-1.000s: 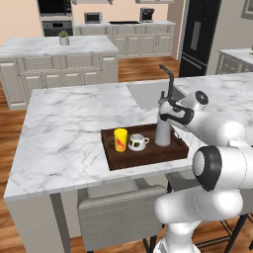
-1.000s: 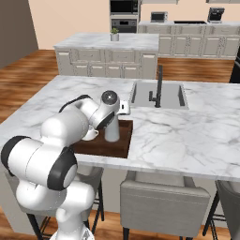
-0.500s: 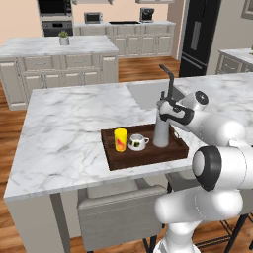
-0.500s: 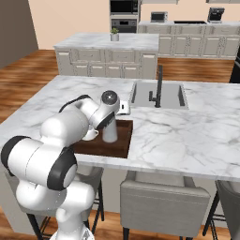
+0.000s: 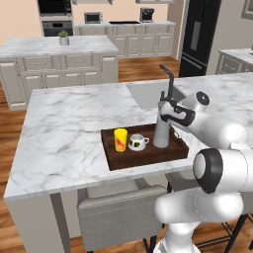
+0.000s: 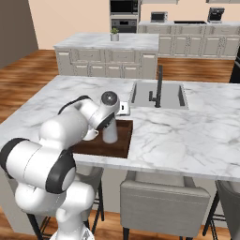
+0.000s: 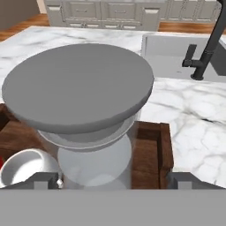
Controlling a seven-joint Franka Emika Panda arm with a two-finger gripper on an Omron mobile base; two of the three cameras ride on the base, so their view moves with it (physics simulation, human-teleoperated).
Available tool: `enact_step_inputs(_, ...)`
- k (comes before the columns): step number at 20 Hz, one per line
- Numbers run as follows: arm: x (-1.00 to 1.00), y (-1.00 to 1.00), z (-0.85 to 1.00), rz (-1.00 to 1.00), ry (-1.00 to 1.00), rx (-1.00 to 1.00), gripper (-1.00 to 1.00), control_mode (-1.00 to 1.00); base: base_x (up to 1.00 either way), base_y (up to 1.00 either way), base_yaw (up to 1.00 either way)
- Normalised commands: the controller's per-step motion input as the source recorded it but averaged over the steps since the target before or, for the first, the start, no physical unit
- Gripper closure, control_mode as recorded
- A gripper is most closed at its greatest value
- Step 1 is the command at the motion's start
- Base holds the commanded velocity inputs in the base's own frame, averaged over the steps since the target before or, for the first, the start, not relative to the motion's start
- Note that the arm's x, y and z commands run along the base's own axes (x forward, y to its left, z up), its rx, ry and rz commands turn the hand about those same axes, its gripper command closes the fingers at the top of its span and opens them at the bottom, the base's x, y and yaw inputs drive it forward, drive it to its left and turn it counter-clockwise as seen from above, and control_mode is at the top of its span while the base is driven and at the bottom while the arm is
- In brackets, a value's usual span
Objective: There is a tray on the dining counter. Grab the cup, mug, and pitcher and place them on the tray. The pitcher may be placed next to the tray if it cannot fit the tray.
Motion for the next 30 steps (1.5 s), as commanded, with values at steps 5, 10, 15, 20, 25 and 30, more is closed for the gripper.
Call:
enact_step_inputs(5,-0.14,0.0,0.0,0.03,0.0,0.0,-1.0,-1.0,0.0,0.0,0.0)
enact_step_inputs(10,-0.16,0.0,0.0,0.04,0.0,0.0,-1.0,-1.0,0.0,0.0,0.0)
enact_step_inputs(15,-0.26,0.0,0.26,0.0,-0.01,0.0,-1.0,-1.0,0.0,0.0,0.0)
enact_step_inputs(20,-0.55,-0.01,0.41,0.0,0.01,0.0,-1.0,-1.0,0.0,0.0,0.0)
enact_step_inputs(25,-0.56,0.01,0.38,0.0,0.02,0.0,-1.0,-1.0,0.0,0.0,0.0)
enact_step_inputs(30,-0.47,0.17,0.32,0.0,0.0,0.0,-1.0,-1.0,0.0,0.0,0.0)
